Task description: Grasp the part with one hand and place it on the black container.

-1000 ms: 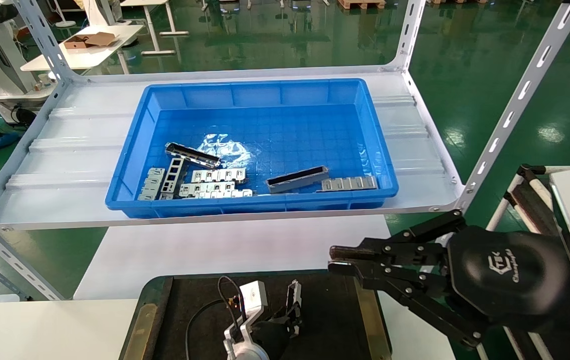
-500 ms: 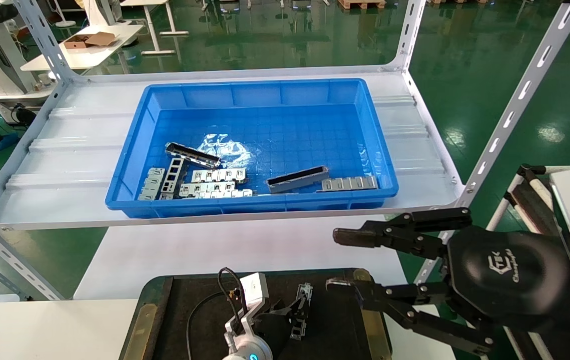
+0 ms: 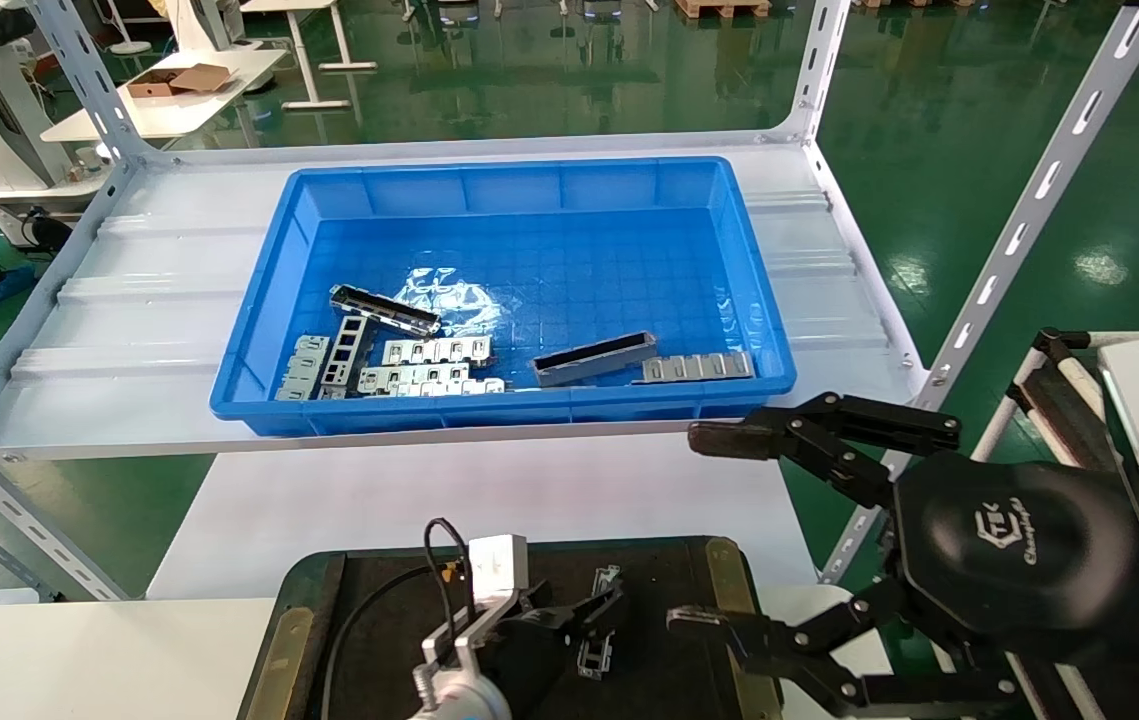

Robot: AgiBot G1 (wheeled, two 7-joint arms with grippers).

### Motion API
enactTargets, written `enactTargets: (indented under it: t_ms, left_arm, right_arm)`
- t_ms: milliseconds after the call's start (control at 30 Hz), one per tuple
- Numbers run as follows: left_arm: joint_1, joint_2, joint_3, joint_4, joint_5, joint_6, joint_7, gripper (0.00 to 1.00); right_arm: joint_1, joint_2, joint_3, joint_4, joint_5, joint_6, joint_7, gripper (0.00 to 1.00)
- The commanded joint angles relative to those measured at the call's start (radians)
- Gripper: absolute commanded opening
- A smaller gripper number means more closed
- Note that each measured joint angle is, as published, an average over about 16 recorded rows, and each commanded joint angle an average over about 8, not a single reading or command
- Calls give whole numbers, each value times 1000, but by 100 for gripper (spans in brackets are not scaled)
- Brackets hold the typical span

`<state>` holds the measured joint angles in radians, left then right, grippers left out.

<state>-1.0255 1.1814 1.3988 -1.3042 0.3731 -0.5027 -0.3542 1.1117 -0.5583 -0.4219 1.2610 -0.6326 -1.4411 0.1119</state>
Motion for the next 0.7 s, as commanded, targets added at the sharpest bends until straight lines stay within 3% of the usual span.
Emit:
enactTargets:
  t_ms: [33,400,700]
  left_arm:
    - [6,-38,1,-31,29,27,3,100]
    - [46,-249,-109,-45,207,375,-4,100]
    - [85,-403,-262,-34,289,662,88,100]
  right_arm:
    - [0,0,0,0,0,0,0,100]
    - [0,0,0,0,0,0,0,100]
    - [0,0,0,0,0,0,0,100]
